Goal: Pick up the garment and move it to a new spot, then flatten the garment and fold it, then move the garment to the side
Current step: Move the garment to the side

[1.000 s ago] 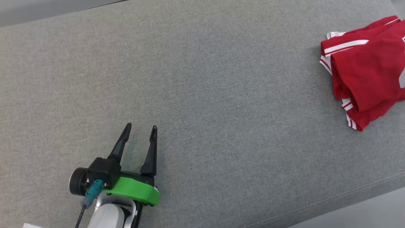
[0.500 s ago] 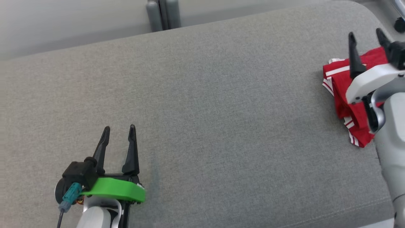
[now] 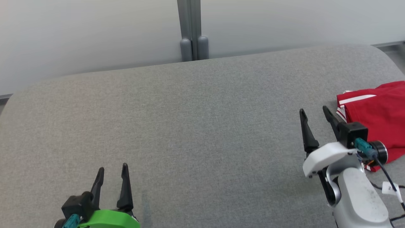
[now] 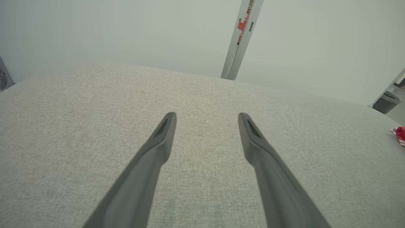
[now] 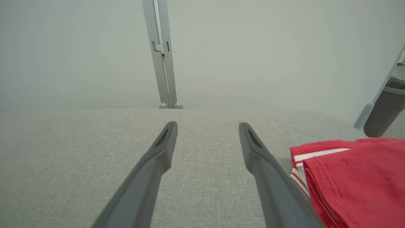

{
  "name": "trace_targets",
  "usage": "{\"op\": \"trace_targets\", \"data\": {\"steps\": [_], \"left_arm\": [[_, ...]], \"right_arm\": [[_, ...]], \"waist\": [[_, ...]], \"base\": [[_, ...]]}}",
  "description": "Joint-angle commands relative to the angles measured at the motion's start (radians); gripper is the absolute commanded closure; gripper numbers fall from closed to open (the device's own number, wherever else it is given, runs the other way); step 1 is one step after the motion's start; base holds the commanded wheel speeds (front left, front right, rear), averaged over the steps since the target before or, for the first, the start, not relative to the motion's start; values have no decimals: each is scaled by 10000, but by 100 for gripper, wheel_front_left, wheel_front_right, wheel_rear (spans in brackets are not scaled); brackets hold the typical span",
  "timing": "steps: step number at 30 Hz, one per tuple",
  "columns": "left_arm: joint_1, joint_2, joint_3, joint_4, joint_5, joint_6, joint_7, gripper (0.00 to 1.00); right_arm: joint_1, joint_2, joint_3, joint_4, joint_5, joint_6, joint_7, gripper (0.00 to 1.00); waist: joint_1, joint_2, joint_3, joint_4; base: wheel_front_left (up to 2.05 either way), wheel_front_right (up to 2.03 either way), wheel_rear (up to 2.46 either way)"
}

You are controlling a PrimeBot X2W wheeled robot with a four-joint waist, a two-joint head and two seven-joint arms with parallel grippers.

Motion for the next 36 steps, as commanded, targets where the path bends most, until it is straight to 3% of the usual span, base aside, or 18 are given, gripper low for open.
{"op": "trace_targets", "data": {"steps": [1, 10, 18, 36], "left_arm": [[241, -40, 75, 12, -27, 41, -21, 0], [1040, -145, 314, -386, -23, 29, -22, 0], [1214, -184, 159, -671, 254, 112, -22, 0], [1122, -197, 6, -573, 95, 210, -22, 0]], "right_arm": [[424, -12, 12, -249, -62, -18, -40, 0], [2454, 13, 531, -1735, 1572, -18, -42, 0], [3151, 15, 566, -2340, 1111, -18, -43, 0], [3239, 15, 487, -2211, 1167, -18, -44, 0]], "waist": [[0, 0, -364, 388], [0, 0, -486, 563], [0, 0, -452, 488], [0, 0, -463, 521]], "base": [[0, 0, 0], [0, 0, 0], [0, 0, 0], [0, 0, 0]]}}
